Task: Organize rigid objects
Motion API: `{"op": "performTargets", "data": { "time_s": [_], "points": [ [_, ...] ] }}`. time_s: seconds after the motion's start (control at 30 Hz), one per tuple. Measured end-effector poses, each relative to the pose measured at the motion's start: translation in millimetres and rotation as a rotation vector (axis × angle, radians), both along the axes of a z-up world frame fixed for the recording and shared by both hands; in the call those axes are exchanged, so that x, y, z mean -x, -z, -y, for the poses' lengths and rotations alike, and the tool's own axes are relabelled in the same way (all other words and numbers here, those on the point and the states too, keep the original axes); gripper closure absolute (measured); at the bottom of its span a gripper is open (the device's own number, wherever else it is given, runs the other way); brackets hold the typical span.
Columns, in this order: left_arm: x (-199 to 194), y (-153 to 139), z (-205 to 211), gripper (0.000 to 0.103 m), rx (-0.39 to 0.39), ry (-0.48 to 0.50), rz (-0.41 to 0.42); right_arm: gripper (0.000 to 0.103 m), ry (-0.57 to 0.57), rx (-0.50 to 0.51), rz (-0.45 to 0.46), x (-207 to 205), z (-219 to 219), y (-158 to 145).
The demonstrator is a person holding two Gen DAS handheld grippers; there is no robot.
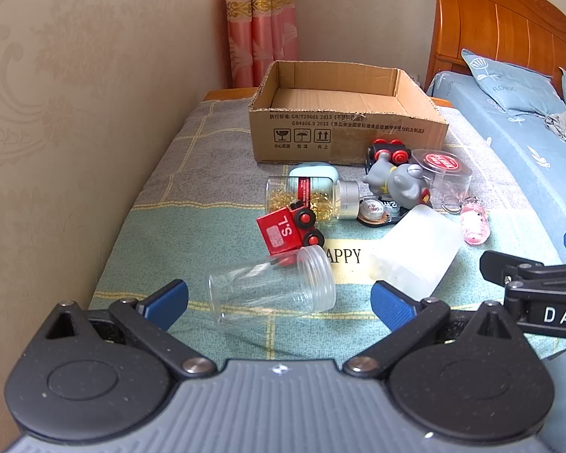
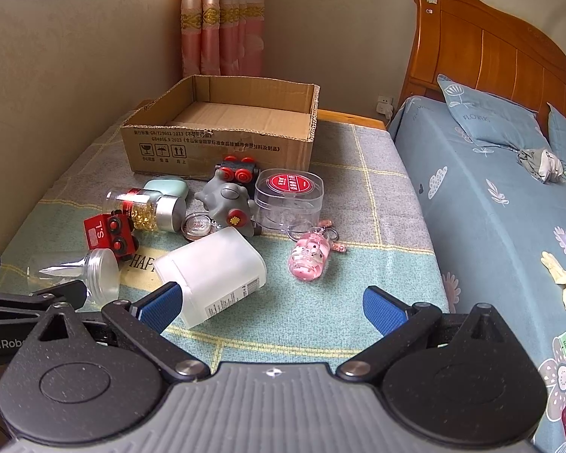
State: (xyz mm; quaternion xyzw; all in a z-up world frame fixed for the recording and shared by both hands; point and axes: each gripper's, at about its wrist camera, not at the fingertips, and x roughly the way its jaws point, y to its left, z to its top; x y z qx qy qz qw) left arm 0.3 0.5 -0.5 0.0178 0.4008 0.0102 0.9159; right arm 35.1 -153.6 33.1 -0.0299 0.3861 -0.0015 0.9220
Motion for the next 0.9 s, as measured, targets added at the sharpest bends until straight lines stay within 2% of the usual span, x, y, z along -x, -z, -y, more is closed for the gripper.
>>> {"op": "performTargets", "data": {
  "time_s": [0.9],
  "points": [
    [-0.8,-0.5,-1.7,0.001,0.008,-0.006,0.003,0.000,-0.004,0.004,0.010,0.2,-1.6,-1.4]
  ]
}}
